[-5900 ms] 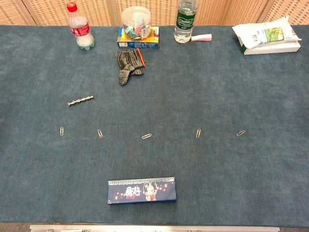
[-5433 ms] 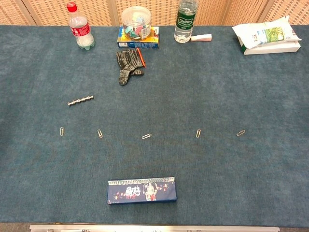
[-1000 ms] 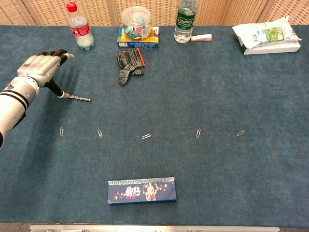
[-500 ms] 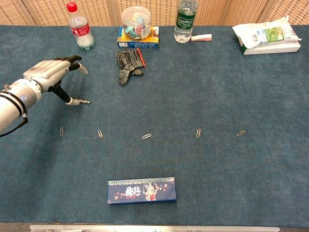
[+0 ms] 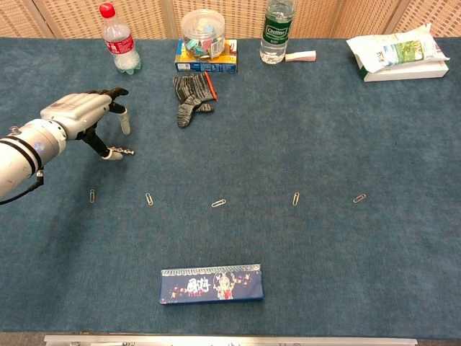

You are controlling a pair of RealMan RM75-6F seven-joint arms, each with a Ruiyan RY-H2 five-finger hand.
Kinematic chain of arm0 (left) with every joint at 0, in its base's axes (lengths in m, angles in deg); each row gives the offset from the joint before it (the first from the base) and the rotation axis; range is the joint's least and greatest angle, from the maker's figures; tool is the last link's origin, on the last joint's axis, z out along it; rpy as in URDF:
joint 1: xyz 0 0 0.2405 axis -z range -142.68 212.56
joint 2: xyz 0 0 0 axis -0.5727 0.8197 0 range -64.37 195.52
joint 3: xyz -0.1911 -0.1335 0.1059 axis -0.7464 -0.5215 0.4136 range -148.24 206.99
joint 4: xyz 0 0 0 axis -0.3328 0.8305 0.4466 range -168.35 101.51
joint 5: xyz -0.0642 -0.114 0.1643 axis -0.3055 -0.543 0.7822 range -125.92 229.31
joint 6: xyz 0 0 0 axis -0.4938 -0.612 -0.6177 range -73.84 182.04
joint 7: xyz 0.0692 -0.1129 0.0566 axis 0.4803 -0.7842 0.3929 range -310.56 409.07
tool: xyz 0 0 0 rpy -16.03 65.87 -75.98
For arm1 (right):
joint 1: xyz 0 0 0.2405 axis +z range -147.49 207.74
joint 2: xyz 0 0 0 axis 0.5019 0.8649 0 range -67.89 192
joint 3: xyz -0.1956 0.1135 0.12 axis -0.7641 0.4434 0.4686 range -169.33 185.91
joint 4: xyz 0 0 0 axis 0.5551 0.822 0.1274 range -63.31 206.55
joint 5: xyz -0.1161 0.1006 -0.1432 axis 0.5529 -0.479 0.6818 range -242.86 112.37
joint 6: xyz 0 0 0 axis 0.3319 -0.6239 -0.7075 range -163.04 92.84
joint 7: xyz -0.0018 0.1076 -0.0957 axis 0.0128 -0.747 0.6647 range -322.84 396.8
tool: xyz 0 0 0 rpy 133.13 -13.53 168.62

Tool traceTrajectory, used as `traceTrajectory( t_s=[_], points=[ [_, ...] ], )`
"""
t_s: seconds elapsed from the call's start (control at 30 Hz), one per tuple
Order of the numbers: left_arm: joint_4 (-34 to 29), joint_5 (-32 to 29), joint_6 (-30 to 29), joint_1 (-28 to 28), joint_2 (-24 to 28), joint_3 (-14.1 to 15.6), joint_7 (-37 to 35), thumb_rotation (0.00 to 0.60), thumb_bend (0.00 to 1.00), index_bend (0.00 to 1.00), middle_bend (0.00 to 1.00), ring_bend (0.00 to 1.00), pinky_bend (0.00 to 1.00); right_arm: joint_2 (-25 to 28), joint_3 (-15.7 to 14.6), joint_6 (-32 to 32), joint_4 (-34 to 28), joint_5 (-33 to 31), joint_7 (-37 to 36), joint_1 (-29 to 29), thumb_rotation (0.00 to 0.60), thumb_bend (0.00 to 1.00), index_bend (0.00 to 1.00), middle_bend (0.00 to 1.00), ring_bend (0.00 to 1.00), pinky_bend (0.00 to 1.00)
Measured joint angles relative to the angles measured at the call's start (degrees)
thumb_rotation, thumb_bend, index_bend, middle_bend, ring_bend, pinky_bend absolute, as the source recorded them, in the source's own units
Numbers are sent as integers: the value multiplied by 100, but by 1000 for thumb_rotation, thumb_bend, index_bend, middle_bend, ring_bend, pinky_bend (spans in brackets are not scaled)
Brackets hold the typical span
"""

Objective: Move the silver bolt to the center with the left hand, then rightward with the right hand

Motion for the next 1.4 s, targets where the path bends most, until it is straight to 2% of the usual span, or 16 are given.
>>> traceTrajectory(
  t_s=[0.23,0.57,1.4],
  points=[
    [246,-28,13,54,-148,110,32,600,156,468,0,0,0,-20,-9,24,2,-1,19,15,600,291,621,465,322,485],
    [377,-119,97,153,-267,177,37,600,294,486,0,0,0,-61,-45,51,28,-4,36,10,600,291,621,465,322,485],
    [606,-587,149,355,-468,247,277,600,296,495,0,0,0,-144,-100,117,104,10,12,22,600,292,621,465,322,485]
  ],
)
